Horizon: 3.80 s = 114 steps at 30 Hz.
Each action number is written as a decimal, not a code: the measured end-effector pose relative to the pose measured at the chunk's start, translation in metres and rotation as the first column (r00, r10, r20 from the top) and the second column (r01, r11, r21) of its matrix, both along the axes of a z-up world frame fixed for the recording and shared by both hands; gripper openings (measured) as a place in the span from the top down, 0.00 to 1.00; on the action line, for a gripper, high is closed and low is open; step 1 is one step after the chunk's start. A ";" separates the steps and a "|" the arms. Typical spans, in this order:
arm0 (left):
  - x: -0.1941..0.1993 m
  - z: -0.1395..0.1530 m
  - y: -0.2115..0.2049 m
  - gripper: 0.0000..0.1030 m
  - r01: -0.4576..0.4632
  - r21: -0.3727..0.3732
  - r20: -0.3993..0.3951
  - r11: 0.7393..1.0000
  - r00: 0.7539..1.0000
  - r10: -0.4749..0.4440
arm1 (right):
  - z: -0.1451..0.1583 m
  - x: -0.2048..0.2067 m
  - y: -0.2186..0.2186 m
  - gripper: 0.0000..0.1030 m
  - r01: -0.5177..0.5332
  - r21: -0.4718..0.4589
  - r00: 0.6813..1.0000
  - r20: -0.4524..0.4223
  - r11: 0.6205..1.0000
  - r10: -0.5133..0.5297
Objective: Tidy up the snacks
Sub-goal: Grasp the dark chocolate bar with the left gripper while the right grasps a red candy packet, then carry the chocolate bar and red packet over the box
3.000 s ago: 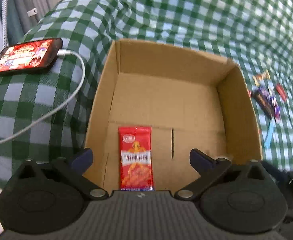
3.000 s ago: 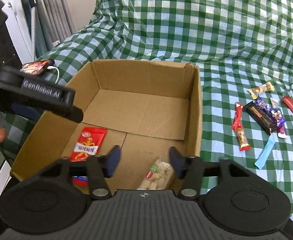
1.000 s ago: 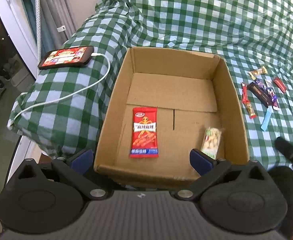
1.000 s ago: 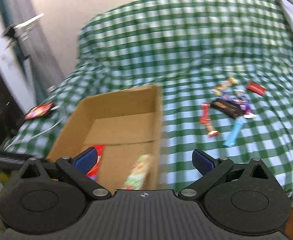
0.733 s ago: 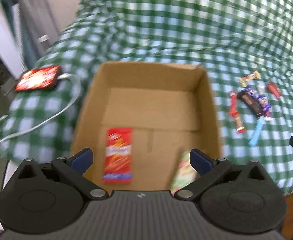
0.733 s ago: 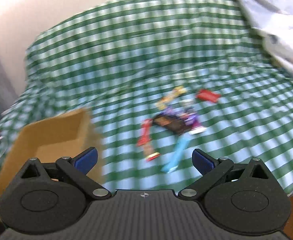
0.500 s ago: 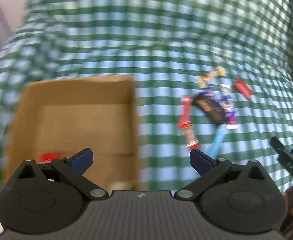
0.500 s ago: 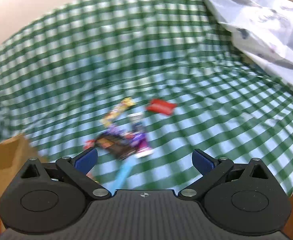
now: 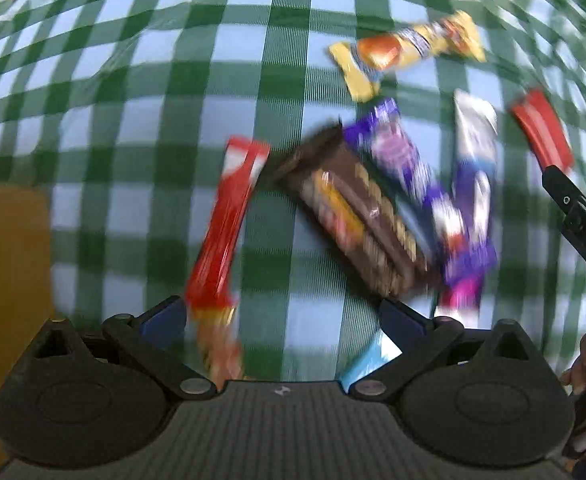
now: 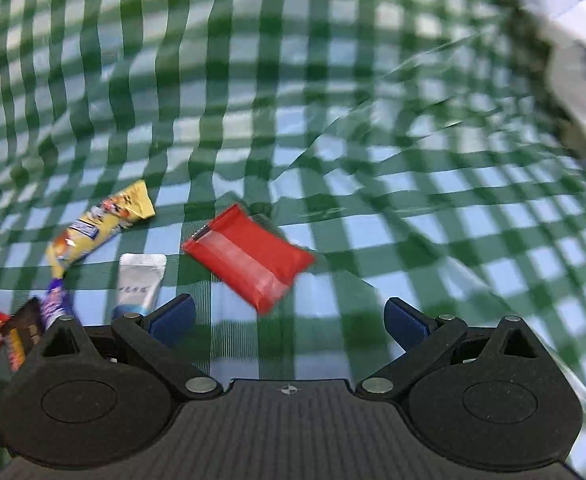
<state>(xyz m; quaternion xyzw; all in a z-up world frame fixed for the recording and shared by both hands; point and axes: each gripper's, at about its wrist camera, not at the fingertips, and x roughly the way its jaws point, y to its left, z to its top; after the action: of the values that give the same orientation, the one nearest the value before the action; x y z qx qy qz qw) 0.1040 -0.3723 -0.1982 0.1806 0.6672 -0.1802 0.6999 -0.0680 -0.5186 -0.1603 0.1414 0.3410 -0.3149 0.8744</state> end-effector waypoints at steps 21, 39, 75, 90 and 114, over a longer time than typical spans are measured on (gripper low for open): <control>0.017 0.030 -0.003 1.00 0.052 -0.285 0.057 0.957 0.998 -0.037 | -0.009 -0.012 0.018 0.95 -0.023 -0.172 0.997 0.073 0.985 0.036; -0.015 0.047 0.006 0.46 0.175 -0.312 0.059 0.934 0.985 -0.165 | -0.005 -0.109 0.082 0.95 0.170 -0.004 0.983 0.067 0.986 -0.169; -0.100 0.194 0.227 0.65 0.221 -0.393 0.229 0.892 0.964 -0.137 | 0.089 -0.156 0.250 0.94 0.056 -0.005 0.961 0.273 0.998 -0.052; -0.124 0.249 0.458 0.65 0.040 -0.392 0.356 0.919 0.928 0.112 | 0.163 -0.118 0.457 0.94 -0.359 -0.050 0.888 0.291 0.932 0.357; -0.119 0.230 0.512 0.65 0.027 -0.407 0.372 0.913 0.918 0.139 | 0.168 -0.093 0.537 0.94 -0.497 -0.082 0.857 0.112 0.864 0.503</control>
<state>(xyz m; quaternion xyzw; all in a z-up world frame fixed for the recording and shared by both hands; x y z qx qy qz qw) -0.0150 0.1396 0.0314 0.0451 0.4660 -0.2536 0.8464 -0.1614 0.0181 0.0073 0.0464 0.3003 -0.0758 0.9497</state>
